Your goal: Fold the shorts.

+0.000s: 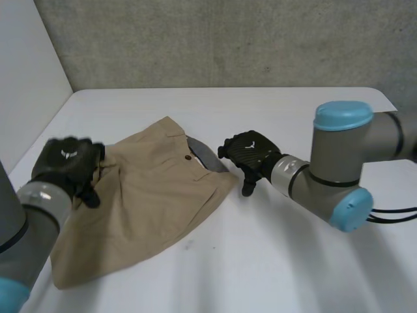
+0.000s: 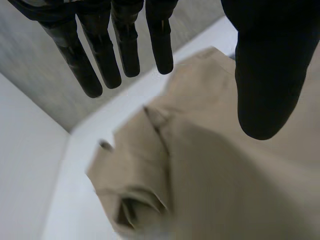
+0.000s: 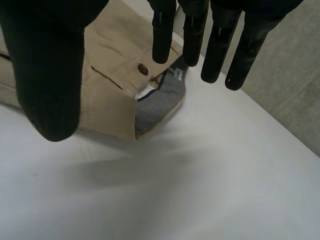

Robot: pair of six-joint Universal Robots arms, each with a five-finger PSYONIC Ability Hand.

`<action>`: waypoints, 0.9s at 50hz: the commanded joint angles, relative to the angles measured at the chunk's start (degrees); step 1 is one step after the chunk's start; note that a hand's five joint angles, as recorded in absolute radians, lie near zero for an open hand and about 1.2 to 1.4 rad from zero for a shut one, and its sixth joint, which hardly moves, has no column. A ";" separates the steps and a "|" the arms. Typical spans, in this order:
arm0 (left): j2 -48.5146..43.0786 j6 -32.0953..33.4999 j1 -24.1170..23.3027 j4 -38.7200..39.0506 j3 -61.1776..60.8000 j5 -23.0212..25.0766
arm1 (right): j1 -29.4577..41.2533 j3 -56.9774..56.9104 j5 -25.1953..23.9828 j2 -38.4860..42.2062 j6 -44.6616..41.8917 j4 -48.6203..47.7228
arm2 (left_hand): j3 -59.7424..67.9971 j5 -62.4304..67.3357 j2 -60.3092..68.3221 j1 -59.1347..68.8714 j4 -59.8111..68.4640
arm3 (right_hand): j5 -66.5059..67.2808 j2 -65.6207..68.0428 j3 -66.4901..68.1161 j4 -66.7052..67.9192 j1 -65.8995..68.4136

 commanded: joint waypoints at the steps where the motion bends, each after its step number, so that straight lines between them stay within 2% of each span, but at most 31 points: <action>1: 1.78 -7.49 -0.05 -8.75 -3.54 0.18 | 1.31 -5.23 0.93 4.92 -0.15 0.02 | 1.89 3.05 2.08 1.11 2.67 | 8.92 7.27 7.05 6.99 10.10; 12: 4.42 -8.73 -0.32 -9.19 -9.09 0.27 | 2.62 -9.63 0.76 8.97 -0.24 0.90 | 1.90 3.06 2.08 1.11 2.67 | 13.12 11.47 11.25 11.19 14.30; 15: 4.43 -8.73 -0.23 -9.19 -10.14 0.27 | 2.80 -10.77 0.76 9.94 -0.33 1.25 | 1.90 3.06 2.08 1.11 2.67 | 24.52 22.87 22.65 22.59 25.70; 21: 4.51 -8.73 -0.41 -9.11 -12.25 0.36 | 2.71 -12.96 1.02 11.00 -0.06 1.60 | 1.90 3.06 2.08 1.11 2.67 | 59.58 57.93 57.71 57.65 60.77; 29: 3.72 -8.56 -0.32 -6.56 -14.98 0.36 | 2.27 -13.76 2.78 10.29 2.40 1.60 | 4.42 5.58 4.60 3.64 5.19 | 59.66 58.01 57.79 57.73 60.85; 35: 3.63 -8.12 -0.32 -3.84 -16.82 0.27 | 2.10 -13.50 7.60 9.85 4.15 2.82 | 6.76 7.92 6.95 5.98 7.54 | 59.66 58.01 57.79 57.73 60.85; 45: 1.96 -8.12 -0.23 -2.34 -17.27 0.27 | 2.10 -13.50 8.14 9.50 7.32 5.21 | 14.85 16.01 15.03 14.07 15.62 | 59.66 58.01 57.79 57.73 60.85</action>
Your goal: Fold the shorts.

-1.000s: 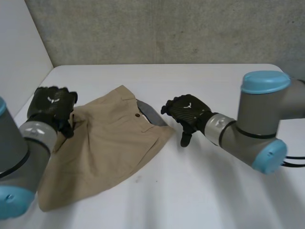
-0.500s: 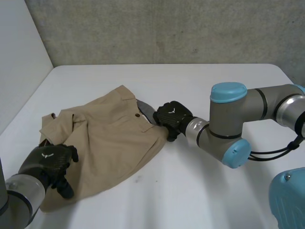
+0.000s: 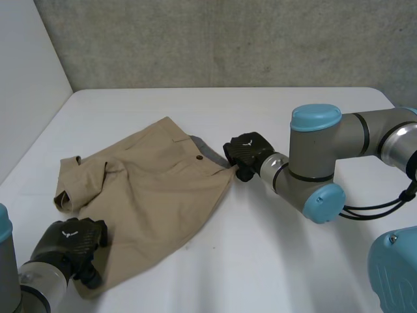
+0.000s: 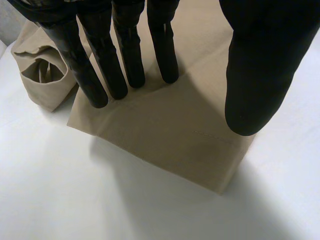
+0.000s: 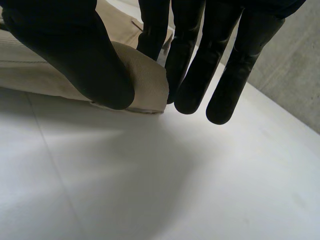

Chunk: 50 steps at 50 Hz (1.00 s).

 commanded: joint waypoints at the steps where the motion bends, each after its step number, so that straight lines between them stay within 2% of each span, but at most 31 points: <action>1: -1.46 0.00 -0.09 0.49 -0.28 -0.05 | 0.07 0.02 0.14 -0.19 1.65 0.84 | 10.25 10.37 10.31 9.79 10.15 | 14.64 12.73 12.76 12.23 25.61; 5: -1.82 0.00 -0.18 0.57 -0.55 -0.05 | 0.07 0.11 0.05 -0.27 1.74 0.93 | 10.78 10.90 10.84 10.32 10.68 | 14.64 12.73 12.76 12.23 25.61; 16: -6.74 0.70 -0.18 3.21 0.60 -0.05 | -0.02 0.81 0.05 -0.98 1.65 1.02 | 1.36 1.48 1.43 0.90 1.27 | 14.64 12.73 12.76 12.23 25.61; 23: -8.50 0.79 -0.18 4.00 0.86 -0.05 | -0.02 1.77 0.05 -1.50 1.48 1.02 | 4.39 4.51 4.45 3.93 4.29 | 14.64 12.73 12.76 12.23 25.61; 24: -8.50 0.79 -0.18 4.26 0.95 -0.05 | -0.02 1.78 0.05 -1.59 1.48 1.02 | 5.89 6.01 5.95 5.43 5.79 | 14.64 12.73 12.76 12.23 25.61; 25: -8.59 0.79 -0.18 4.96 1.12 -0.13 | -0.02 1.86 0.05 -1.77 1.48 1.10 | 15.56 15.68 15.62 15.10 15.46 | 14.64 12.73 12.76 12.23 25.61; 28: -8.59 0.79 -0.18 5.85 1.39 -0.14 | -0.11 2.04 0.05 -2.03 1.56 1.02 | 30.24 30.36 30.30 29.78 30.14 | 14.64 12.73 12.76 12.23 25.61; 29: -8.59 0.79 -0.18 5.85 1.39 -0.14 | -0.11 2.04 0.05 -2.03 1.56 1.02 | 30.29 30.41 30.36 29.83 30.19 | 14.64 12.73 12.76 12.23 25.61; 30: -8.50 0.79 -0.10 6.28 1.56 -0.14 | -0.11 2.04 0.14 -2.12 1.56 1.02 | 42.61 42.74 42.68 42.16 42.52 | 14.64 12.73 12.76 12.23 25.61; 31: -8.32 0.79 -0.10 6.46 1.82 -0.22 | -0.20 2.04 0.23 -2.38 1.56 1.02 | 47.05 47.17 47.11 46.59 46.95 | 14.64 12.73 12.76 12.23 25.61; 35: -7.71 0.79 0.34 6.38 2.97 -0.40 | -0.29 2.83 0.40 -4.48 1.56 1.10 | 47.09 47.21 47.15 46.63 46.99 | 14.64 12.73 12.76 12.23 25.61; 38: -5.33 0.79 0.26 6.03 4.37 -0.40 | -0.29 3.97 0.66 -6.77 1.48 1.19 | 47.09 47.21 47.15 46.63 46.99 | 14.64 12.73 12.76 12.23 25.61; 45: 7.38 1.32 -0.18 -0.55 11.65 0.39 | -0.81 7.75 0.75 -15.29 0.95 3.91 | 47.09 47.21 47.15 46.63 46.99 | 14.64 12.73 12.76 12.23 25.61; 50: 13.29 1.49 -0.27 -6.18 20.01 0.74 | -5.55 9.07 0.67 -26.19 0.51 11.90 | 47.09 47.21 47.15 46.63 46.99 | 14.64 12.73 12.76 12.23 25.61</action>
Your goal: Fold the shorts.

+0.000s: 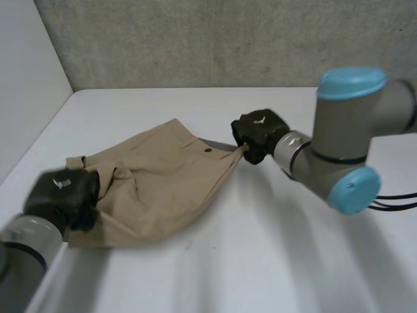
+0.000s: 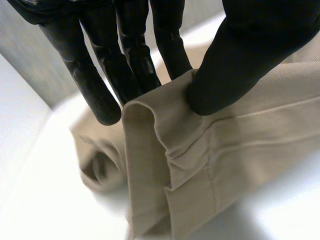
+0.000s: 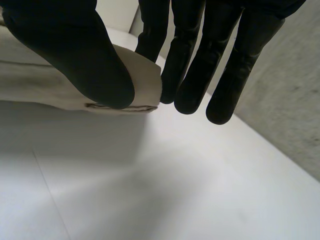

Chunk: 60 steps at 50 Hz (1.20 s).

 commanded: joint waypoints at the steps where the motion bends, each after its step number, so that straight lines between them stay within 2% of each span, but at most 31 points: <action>1: 9.51 0.29 -0.25 -8.26 11.64 0.88 | -5.07 1.93 -0.14 -13.06 -0.70 9.31 | 12.12 14.29 11.80 14.88 11.81 | 14.64 12.73 12.76 11.98 25.61; 3: 10.04 0.20 -0.34 -10.02 14.36 1.76 | -5.68 2.02 -0.14 -14.64 -0.79 10.37 | 12.12 14.29 11.80 14.88 11.81 | 14.64 12.73 12.76 11.98 25.61; 5: 10.74 0.20 -0.43 -12.56 18.13 3.33 | -7.96 2.28 -0.23 -21.48 -1.93 14.06 | 12.12 14.29 11.80 14.88 11.81 | 14.64 12.73 12.76 11.98 25.61; 6: 10.84 0.20 -0.43 -13.36 19.46 4.04 | -7.97 2.28 -0.23 -21.51 -1.93 14.07 | 12.12 14.29 11.80 14.88 11.81 | 14.64 12.73 12.76 11.98 25.61; 7: 10.92 0.20 -0.34 -14.67 21.65 5.01 | -9.89 2.80 -0.75 -26.65 -3.24 16.16 | 12.12 14.29 11.80 14.88 11.81 | 14.64 12.73 12.76 11.98 25.61; 9: 10.84 0.20 -0.16 -15.39 22.81 5.54 | -10.52 2.98 -0.84 -28.28 -3.95 16.80 | 12.12 14.29 11.80 14.88 11.81 | 14.64 12.73 12.76 11.98 25.61; 10: 10.40 0.20 0.10 -16.96 25.43 6.93 | -11.56 3.42 -0.84 -32.54 -6.56 19.06 | 12.12 14.29 11.80 14.88 11.81 | 14.64 12.73 12.76 11.98 25.61; 17: 7.96 0.11 0.45 -18.81 28.00 9.75 | -11.75 5.96 -0.85 -37.42 -12.29 25.67 | 12.12 14.29 11.80 14.88 11.81 | 14.64 12.73 12.76 11.98 25.61; 23: -0.66 0.11 -0.43 -18.82 27.47 10.11 | -11.84 11.68 -0.32 -35.32 -15.37 25.41 | 12.12 14.29 11.80 14.88 11.81 | 14.64 12.73 12.76 11.98 25.61; 30: -13.93 0.38 -0.60 -18.82 28.88 10.11 | -11.22 14.59 1.96 -24.51 -19.07 25.24 | 12.12 14.29 11.80 14.88 11.81 | 14.64 12.73 12.76 11.98 25.61; 33: -22.18 1.43 -0.87 -18.64 33.25 9.59 | -10.96 13.71 3.98 -18.98 -19.16 22.88 | 12.12 14.29 11.80 14.88 11.81 | 14.64 12.73 12.76 11.98 25.61; 35: -23.78 1.87 -0.96 -18.64 34.49 9.50 | -10.87 13.27 4.42 -17.83 -19.25 21.99 | 12.12 14.29 11.80 14.88 11.81 | 14.64 12.73 12.76 11.98 25.61; 37: -29.22 4.58 -1.13 -18.47 40.36 9.32 | -10.96 10.73 5.39 -13.62 -18.90 18.57 | 12.12 14.29 11.80 14.88 11.81 | 14.64 12.73 12.76 11.98 25.61; 40: -31.34 6.17 -1.13 -18.38 43.72 9.32 | -11.05 9.93 5.57 -12.55 -18.72 17.68 | 12.12 14.29 11.80 14.88 11.81 | 14.64 12.73 12.76 11.98 25.61; 41: -33.70 7.66 -1.22 -17.51 48.95 9.50 | -10.96 4.88 6.01 -8.63 -17.59 13.85 | 12.12 14.29 11.80 14.88 11.81 | 14.64 12.73 12.76 11.98 25.61; 46: -35.57 9.08 -1.92 -10.31 58.22 9.41 | -10.87 -6.93 7.77 -5.17 -12.14 6.00 | 12.12 14.29 11.80 14.88 11.81 | 14.64 12.73 12.76 11.98 25.61; 48: -35.05 9.52 -2.89 -1.37 63.13 9.32 | -10.87 -12.10 8.64 -5.08 -8.20 0.23 | 12.12 14.29 11.80 14.88 11.81 | 14.64 12.73 12.76 11.98 25.61; 50: -33.82 9.61 -2.89 3.92 64.82 8.62 | -10.87 -14.41 8.82 -5.25 -5.81 -4.27 | 12.12 14.29 11.80 14.88 11.81 | 14.64 12.73 12.76 11.98 25.61; 52: -30.50 9.61 -2.98 11.20 65.53 7.22 | -10.78 -15.91 8.91 -7.69 -2.74 -11.46 | 12.12 14.29 11.80 14.88 11.81 | 14.64 12.73 12.76 11.98 25.61; 54: -29.51 9.61 -3.06 13.33 65.53 6.78 | -10.78 -15.83 9.00 -9.37 -1.94 -13.85 | 12.12 14.29 11.80 14.88 11.81 | 14.64 12.73 12.76 11.98 25.61; 56: -26.70 9.17 -3.15 18.43 65.97 5.90 | -11.13 -13.82 9.44 -16.73 -0.18 -20.88 | 12.12 14.29 11.80 14.88 11.81 | 14.64 12.73 12.76 11.98 25.61; 60: -24.85 8.29 -3.50 18.45 64.57 6.16 | -11.40 -8.99 8.74 -20.72 -0.26 -21.18 | 12.12 14.29 11.80 14.88 11.81 | 14.64 12.73 12.76 11.98 25.61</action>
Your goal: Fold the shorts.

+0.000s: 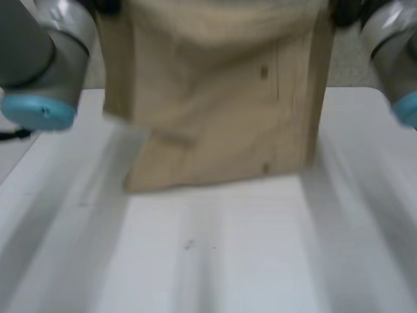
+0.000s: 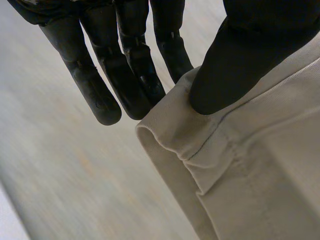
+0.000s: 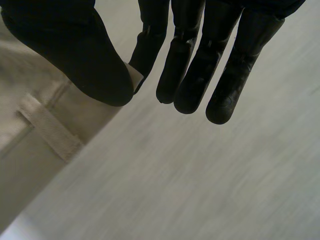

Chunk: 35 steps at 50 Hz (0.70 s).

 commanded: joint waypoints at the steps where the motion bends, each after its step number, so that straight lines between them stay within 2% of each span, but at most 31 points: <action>1: 5.27 -1.58 -0.51 5.69 -2.08 -0.76 | -0.46 7.11 -0.42 -10.07 2.17 -7.00 | 11.76 14.29 11.47 14.89 11.54 | 13.27 12.73 12.32 11.97 25.09; 4: 5.71 -2.19 -0.42 5.34 -4.01 -0.67 | -0.37 11.75 -0.77 -10.16 2.08 -4.81 | 11.76 14.29 11.47 14.89 11.54 | 13.27 12.73 12.32 11.97 25.09; 13: 5.01 -3.43 0.37 5.07 -24.04 1.88 | -0.02 23.10 -1.12 -9.73 1.21 -2.69 | 11.76 14.29 11.47 14.89 11.54 | 13.27 12.73 12.32 11.97 25.09; 21: -1.14 -2.90 0.55 4.81 -34.59 2.76 | -0.02 29.79 -2.27 -0.07 -2.74 1.08 | 11.76 14.29 11.47 14.89 11.54 | 13.27 12.73 12.32 11.97 25.09; 24: -3.08 -2.73 0.55 3.67 -37.33 2.76 | 0.07 30.93 -2.18 4.68 -6.17 6.44 | 11.76 14.29 11.47 14.89 11.54 | 13.27 12.73 12.32 11.97 25.09; 30: -2.03 -1.32 0.64 -3.88 -42.24 2.58 | -0.20 32.34 -2.44 5.83 -7.85 10.76 | 11.76 14.29 11.47 14.89 11.54 | 13.27 12.73 12.32 11.97 25.09; 35: 4.10 -0.71 0.46 -10.56 -46.63 2.41 | -0.81 35.50 -2.35 0.40 -9.68 16.28 | 11.76 14.29 11.47 14.89 11.54 | 13.27 12.73 12.32 11.97 25.09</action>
